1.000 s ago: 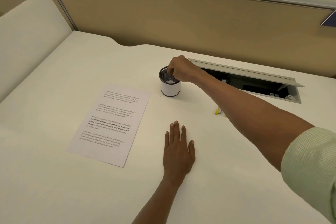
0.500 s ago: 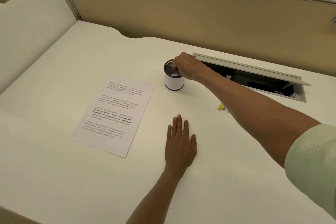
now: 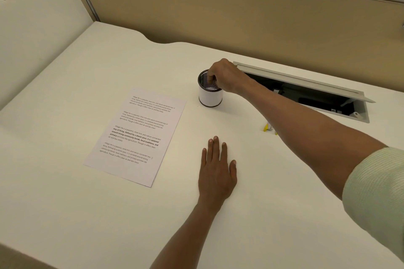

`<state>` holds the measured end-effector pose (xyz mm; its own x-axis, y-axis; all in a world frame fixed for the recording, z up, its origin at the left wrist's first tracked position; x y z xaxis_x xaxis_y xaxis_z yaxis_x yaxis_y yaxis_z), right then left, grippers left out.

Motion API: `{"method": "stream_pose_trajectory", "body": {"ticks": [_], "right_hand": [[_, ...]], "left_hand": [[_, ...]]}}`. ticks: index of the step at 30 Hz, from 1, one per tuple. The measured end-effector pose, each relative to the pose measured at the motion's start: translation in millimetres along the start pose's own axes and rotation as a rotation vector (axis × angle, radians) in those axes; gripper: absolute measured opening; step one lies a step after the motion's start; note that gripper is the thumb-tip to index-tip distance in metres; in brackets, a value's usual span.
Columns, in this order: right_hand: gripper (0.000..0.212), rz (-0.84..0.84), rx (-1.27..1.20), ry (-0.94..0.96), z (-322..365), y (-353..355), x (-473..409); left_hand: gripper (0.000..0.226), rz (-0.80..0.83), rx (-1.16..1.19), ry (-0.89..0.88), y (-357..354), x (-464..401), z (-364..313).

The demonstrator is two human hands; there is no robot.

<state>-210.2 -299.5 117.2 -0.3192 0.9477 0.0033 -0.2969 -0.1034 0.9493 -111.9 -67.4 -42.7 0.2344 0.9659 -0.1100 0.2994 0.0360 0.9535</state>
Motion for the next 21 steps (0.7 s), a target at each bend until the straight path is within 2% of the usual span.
{"method": "stream_pose_trajectory", "body": {"ticks": [4,7,13,15,18,21], "right_hand": [[0.017,-0.075,0.059,0.000,1,-3,3],[0.027,-0.130,0.091,0.037,2,-10,5],[0.018,-0.412,-0.241,0.077,31,-34,35],[0.013,-0.354,-0.436,0.084,51,-52,52],[0.008,-0.108,-0.708,0.039,82,-81,71],[0.009,0.104,-0.754,0.067,113,-109,83]], "left_hand": [[0.059,0.001,0.003,-0.001,0,0,0],[0.059,-0.003,0.005,-0.004,1,0,0],[0.058,-0.011,0.016,-0.011,4,0,-2],[0.057,-0.015,0.026,-0.009,6,-1,-3],[0.058,-0.014,0.051,-0.037,9,0,-2],[0.058,-0.126,0.034,-0.086,4,3,3]]}}
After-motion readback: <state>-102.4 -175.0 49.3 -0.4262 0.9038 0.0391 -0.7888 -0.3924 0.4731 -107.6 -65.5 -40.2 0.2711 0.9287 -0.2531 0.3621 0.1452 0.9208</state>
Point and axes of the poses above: each hand's wrist, its own x-axis away from the middle knuckle, its own y-axis out of the back of the hand, z = x × y, the point moved 1 cm from there along -x, towards the middle knuckle, and after that the axes turned 8 degrees about -x, right-handed, at the moved point
